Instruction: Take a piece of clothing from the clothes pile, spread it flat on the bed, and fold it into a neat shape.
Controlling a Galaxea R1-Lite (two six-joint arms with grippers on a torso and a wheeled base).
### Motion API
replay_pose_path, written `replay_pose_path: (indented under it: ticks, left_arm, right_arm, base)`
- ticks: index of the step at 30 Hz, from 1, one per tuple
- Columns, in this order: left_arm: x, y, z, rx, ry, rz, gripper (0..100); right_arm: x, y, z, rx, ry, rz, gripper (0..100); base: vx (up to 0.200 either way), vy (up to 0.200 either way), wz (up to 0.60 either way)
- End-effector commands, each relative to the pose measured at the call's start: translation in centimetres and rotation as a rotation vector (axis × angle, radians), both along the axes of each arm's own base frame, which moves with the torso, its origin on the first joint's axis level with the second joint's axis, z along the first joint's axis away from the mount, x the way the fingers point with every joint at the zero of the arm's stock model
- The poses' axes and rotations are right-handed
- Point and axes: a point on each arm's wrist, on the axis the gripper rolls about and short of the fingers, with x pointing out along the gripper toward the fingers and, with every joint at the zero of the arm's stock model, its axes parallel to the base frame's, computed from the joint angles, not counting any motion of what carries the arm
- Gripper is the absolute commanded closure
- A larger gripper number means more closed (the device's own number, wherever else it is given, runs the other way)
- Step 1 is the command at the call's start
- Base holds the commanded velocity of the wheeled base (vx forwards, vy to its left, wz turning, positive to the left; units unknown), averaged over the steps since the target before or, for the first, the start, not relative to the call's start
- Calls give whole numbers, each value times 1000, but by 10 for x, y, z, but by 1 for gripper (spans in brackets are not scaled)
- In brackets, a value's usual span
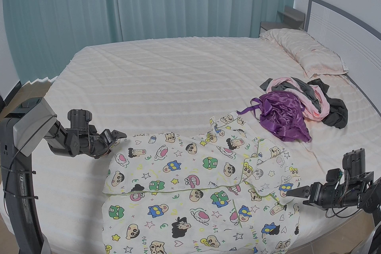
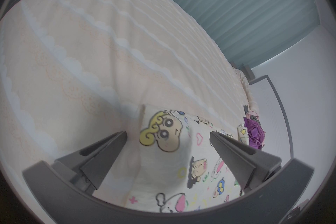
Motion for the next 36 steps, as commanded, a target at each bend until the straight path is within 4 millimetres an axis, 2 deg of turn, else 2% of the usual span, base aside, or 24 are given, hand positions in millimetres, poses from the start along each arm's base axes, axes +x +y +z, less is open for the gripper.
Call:
replay_pose_path:
  ticks: [1,4,9,14,17,22,31,32,36]
  left_arm:
    - [-5,0,19,-15,-34,-15,0]
    - [-6,-1,29,-14,-57,-22,0]
    - [-8,-2,28,48,-77,-46,0]
    - [-7,-2,25,63,-74,-50,0]
    - [-4,-2,13,61,-54,-52,0]
    - [0,-2,5,64,-45,-49,0]
    - [10,0,1,85,-55,-14,0]
    - [11,0,1,86,-57,-13,100]
    - [14,2,1,87,-64,-8,100]
  right_arm:
    - [0,0,0,0,1,0,0]
    - [0,0,0,0,2,0,0]
    - [0,0,-1,1,4,-1,0]
    - [0,1,-1,0,5,3,0]
    - [-1,1,-1,0,5,3,0]
    - [-1,2,-1,0,5,14,0]
    - [-1,3,-1,-2,5,14,0]
    - [-1,3,-1,-2,7,14,0]
    - [-1,3,-2,-8,11,13,0]
  base:
    - [0,0,0]
    - [0,0,0]
    - [0,0,0]
    - [0,0,0]
    - [0,0,0]
    - [0,0,0]
    - [0,0,0]
    - [0,0,0]
    - [0,0,0]
